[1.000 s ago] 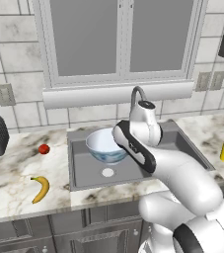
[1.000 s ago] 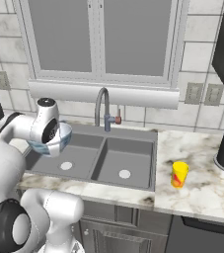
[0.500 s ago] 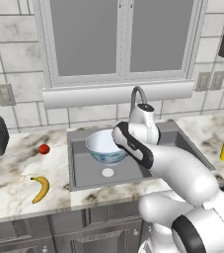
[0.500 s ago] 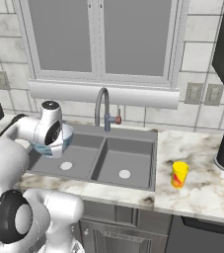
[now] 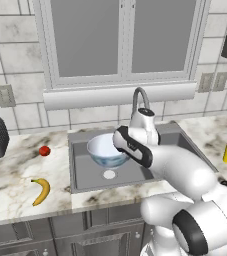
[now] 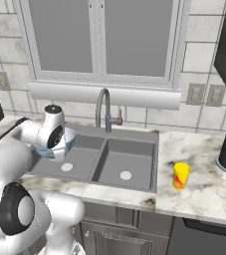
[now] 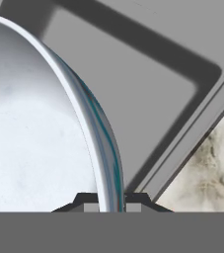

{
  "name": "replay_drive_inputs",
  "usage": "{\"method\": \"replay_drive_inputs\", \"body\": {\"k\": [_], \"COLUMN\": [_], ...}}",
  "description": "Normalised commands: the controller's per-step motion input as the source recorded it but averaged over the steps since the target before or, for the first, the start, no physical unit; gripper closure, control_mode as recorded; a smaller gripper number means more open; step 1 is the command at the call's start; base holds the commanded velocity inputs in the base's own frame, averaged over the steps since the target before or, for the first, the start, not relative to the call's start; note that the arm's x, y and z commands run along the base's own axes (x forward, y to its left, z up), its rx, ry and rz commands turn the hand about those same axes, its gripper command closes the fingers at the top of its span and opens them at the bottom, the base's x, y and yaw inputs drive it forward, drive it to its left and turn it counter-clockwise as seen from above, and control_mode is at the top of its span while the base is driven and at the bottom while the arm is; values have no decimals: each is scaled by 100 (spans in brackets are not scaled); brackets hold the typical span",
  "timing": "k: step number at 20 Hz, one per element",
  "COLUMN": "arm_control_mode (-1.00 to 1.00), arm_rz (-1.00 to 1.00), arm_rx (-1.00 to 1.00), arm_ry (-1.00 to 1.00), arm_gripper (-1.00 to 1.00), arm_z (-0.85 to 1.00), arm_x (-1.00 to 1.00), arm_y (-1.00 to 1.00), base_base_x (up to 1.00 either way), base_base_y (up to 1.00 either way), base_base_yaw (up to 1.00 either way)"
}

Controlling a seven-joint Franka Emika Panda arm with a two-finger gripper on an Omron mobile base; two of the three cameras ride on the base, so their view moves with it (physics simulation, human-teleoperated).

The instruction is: Remove the banana and apple from the sink. Then move the bowl and cup from the counter to the sink for washing.

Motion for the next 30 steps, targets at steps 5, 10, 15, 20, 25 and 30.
{"method": "replay_drive_inputs", "body": {"k": [5, 10, 15, 20, 25, 30], "arm_control_mode": [-100, -100, -100, -100, -100, -100], "arm_rz": [0, 0, 0, 0, 0, 0], "arm_rx": [0, 0, 0, 0, 0, 0], "arm_ry": [0, 0, 0, 0, 0, 0], "arm_gripper": [100, 100, 100, 100, 100, 100], "arm_z": [-13, -12, -11, -13, -12, -12], "arm_x": [10, 8, 9, 10, 10, 12], "arm_y": [3, 6, 6, 2, 3, 3], "base_base_x": [0, 0, 0, 0, 0, 0], "base_base_y": [0, 0, 0, 0, 0, 0], "base_base_yaw": [0, 0, 0, 0, 0, 0]}}
